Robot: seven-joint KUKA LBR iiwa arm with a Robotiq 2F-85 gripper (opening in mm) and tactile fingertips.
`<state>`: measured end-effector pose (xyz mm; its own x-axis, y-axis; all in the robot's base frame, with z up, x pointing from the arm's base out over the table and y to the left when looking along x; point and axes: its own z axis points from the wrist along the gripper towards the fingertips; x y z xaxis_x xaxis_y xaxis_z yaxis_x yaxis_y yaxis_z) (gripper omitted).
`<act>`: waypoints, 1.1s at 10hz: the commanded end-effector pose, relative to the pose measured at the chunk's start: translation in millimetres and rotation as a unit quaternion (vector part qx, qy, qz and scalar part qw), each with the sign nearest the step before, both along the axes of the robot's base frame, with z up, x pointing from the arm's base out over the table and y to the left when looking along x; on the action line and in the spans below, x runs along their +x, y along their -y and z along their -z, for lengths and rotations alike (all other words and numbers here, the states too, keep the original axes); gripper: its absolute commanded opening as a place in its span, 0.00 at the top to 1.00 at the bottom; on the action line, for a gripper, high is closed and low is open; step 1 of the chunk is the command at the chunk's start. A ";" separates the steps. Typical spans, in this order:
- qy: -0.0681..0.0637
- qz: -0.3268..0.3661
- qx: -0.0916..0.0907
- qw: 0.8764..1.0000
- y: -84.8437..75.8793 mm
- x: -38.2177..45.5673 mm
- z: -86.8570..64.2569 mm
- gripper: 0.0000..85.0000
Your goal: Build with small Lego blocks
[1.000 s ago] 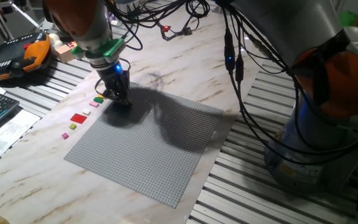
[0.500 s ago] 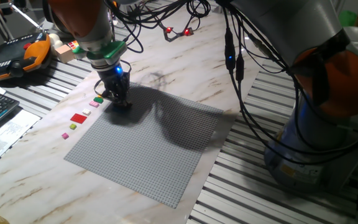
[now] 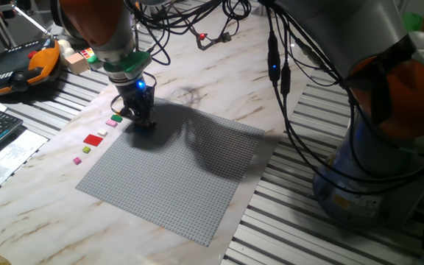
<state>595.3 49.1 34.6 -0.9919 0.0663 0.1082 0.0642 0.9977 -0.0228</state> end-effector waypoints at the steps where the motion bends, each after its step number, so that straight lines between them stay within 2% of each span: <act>1: -0.002 0.001 0.000 1.000 -0.4 -2.5 2.2 0.99; 5: 0.001 0.000 -0.005 1.000 -1.8 -8.0 4.5 0.99; 11: 0.003 -0.004 -0.004 1.000 -0.8 -5.4 5.4 0.99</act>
<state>589.9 50.2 29.6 -0.9930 0.0582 0.1025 0.0553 0.9980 -0.0304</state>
